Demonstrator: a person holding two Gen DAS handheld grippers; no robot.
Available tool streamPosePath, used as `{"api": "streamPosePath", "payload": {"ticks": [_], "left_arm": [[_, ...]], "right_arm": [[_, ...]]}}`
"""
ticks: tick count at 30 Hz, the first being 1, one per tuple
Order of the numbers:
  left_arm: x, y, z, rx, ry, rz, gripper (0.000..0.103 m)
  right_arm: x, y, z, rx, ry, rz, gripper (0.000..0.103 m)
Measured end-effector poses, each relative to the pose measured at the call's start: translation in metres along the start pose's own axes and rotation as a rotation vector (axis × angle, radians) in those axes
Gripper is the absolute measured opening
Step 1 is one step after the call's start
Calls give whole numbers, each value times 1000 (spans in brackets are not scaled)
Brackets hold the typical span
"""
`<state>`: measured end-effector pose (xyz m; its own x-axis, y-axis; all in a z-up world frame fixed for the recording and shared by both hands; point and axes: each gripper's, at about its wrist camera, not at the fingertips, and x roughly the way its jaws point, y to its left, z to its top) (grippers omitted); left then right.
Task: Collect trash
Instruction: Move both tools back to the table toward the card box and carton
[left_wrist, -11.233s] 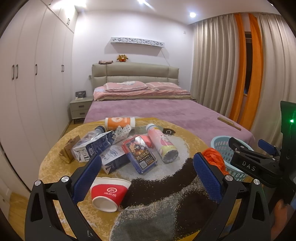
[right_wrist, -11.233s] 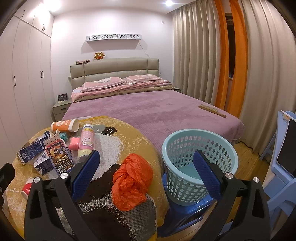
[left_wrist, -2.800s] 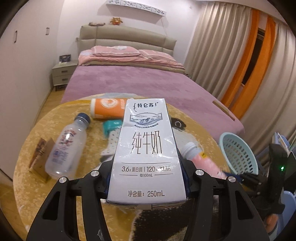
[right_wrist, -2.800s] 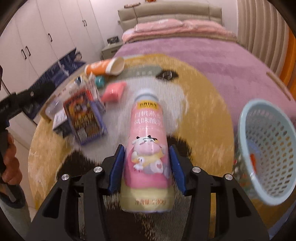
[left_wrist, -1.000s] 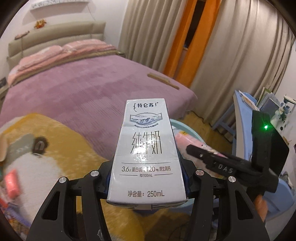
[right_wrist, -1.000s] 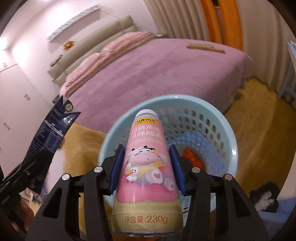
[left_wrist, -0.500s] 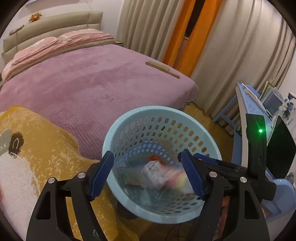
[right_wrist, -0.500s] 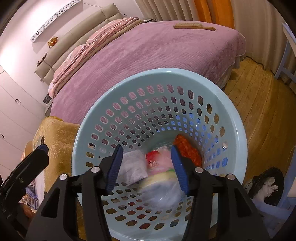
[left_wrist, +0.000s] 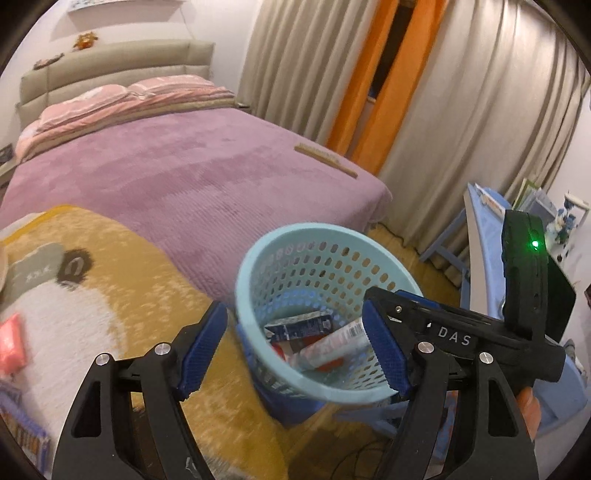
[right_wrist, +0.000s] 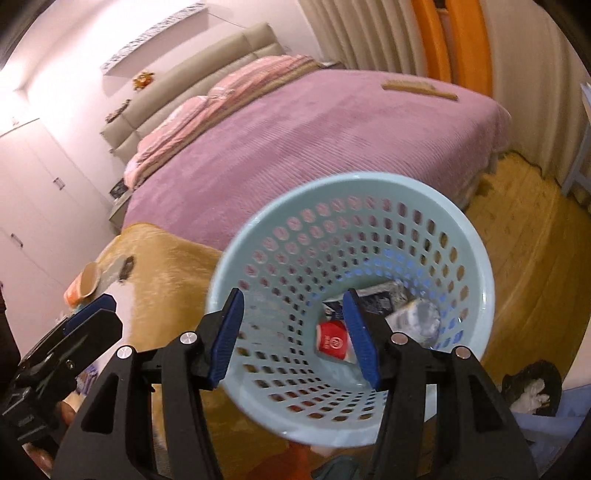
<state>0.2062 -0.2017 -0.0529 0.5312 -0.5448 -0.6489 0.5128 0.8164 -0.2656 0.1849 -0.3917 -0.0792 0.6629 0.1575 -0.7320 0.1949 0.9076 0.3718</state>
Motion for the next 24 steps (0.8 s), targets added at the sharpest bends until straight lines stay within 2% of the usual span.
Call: {"api": "streamPosePath", "payload": {"ticks": [7, 13, 19, 24], "left_arm": [[-69, 34, -11, -70, -112, 48, 74], [-126, 78, -27, -133, -185, 149, 74], [-171, 132, -53, -210, -214, 282, 74], [-196, 183, -78, -289, -196, 368, 74]], "right_arm": [[-27, 63, -8, -112, -62, 109, 52], [-34, 122, -22, -217, -89, 193, 52], [-13, 187, -46, -316, -31, 271, 53], [12, 233, -73, -377, 42, 324, 59]]}}
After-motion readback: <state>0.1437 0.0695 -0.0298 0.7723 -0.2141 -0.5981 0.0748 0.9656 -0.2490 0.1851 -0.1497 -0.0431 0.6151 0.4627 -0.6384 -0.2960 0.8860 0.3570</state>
